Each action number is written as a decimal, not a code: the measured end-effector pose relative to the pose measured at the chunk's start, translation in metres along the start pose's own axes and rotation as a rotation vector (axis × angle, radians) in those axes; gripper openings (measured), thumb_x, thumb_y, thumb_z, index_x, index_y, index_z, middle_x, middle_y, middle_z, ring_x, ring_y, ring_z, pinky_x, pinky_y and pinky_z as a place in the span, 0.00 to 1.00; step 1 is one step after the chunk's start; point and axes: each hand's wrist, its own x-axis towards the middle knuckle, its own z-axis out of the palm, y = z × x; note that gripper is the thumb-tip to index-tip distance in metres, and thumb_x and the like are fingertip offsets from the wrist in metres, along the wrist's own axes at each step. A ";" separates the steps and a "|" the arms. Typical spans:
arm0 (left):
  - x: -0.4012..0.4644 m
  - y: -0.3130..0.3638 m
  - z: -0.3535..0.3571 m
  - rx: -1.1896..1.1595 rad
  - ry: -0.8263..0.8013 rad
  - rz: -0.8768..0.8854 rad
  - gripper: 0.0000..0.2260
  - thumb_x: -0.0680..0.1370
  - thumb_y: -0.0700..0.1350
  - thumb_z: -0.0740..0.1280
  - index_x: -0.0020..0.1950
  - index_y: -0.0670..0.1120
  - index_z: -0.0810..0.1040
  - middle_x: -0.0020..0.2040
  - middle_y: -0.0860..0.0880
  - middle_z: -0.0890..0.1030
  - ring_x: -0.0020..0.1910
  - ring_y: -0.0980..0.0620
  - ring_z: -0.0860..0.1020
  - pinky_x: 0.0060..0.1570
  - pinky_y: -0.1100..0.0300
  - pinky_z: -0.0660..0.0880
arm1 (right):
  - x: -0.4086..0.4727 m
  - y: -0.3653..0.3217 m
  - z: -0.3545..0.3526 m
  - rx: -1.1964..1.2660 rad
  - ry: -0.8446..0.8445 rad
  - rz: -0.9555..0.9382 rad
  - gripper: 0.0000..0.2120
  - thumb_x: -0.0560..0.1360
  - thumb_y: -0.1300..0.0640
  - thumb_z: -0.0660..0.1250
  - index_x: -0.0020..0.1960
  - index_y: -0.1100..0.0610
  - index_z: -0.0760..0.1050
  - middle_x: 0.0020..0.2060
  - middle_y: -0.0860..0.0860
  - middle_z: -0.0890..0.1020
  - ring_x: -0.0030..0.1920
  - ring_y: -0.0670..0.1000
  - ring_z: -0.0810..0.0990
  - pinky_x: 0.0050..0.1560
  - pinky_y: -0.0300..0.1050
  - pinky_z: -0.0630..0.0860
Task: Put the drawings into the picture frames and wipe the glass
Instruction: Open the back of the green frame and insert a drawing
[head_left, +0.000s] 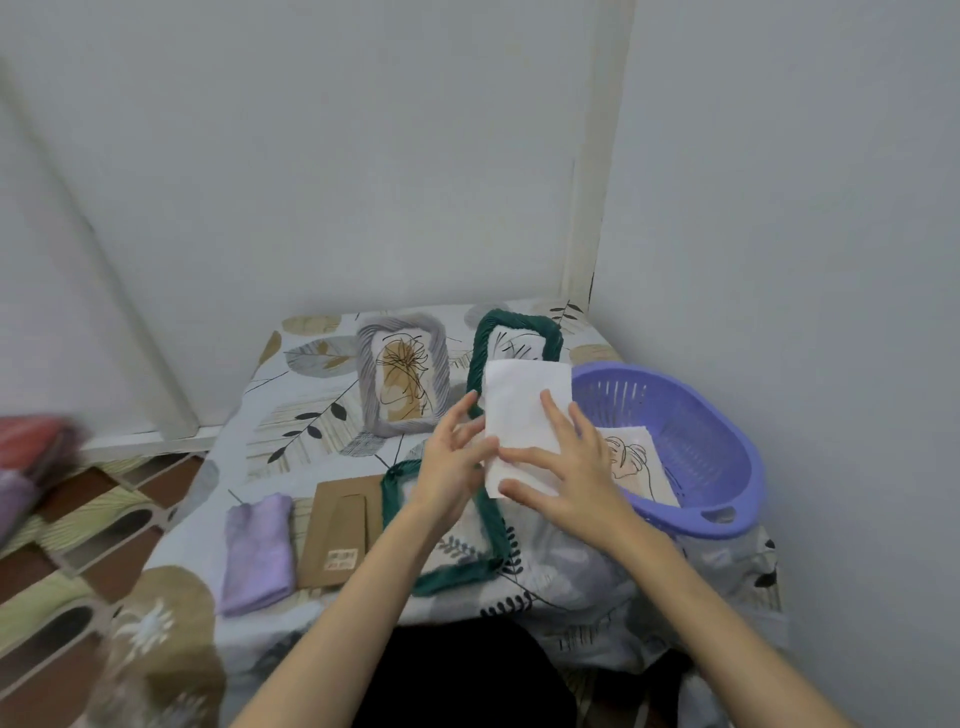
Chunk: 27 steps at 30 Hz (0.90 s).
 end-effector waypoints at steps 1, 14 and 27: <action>-0.005 0.002 -0.009 0.031 0.023 0.021 0.27 0.75 0.30 0.63 0.70 0.48 0.65 0.60 0.41 0.76 0.50 0.46 0.79 0.38 0.58 0.80 | 0.001 -0.006 0.006 0.066 0.020 -0.006 0.26 0.64 0.26 0.54 0.56 0.35 0.75 0.76 0.43 0.45 0.75 0.50 0.41 0.72 0.55 0.44; -0.019 -0.011 -0.111 0.711 0.164 0.058 0.16 0.71 0.32 0.69 0.58 0.41 0.76 0.58 0.45 0.79 0.59 0.48 0.76 0.52 0.69 0.72 | 0.034 -0.010 0.067 0.377 -0.118 0.265 0.22 0.68 0.68 0.69 0.61 0.59 0.75 0.35 0.50 0.71 0.31 0.47 0.67 0.34 0.35 0.65; -0.023 -0.026 -0.127 1.300 -0.020 -0.039 0.19 0.74 0.45 0.69 0.64 0.45 0.73 0.66 0.46 0.73 0.70 0.47 0.66 0.66 0.58 0.62 | 0.034 0.006 0.087 0.043 -0.301 0.196 0.28 0.65 0.61 0.72 0.65 0.55 0.72 0.58 0.53 0.76 0.61 0.53 0.70 0.59 0.44 0.70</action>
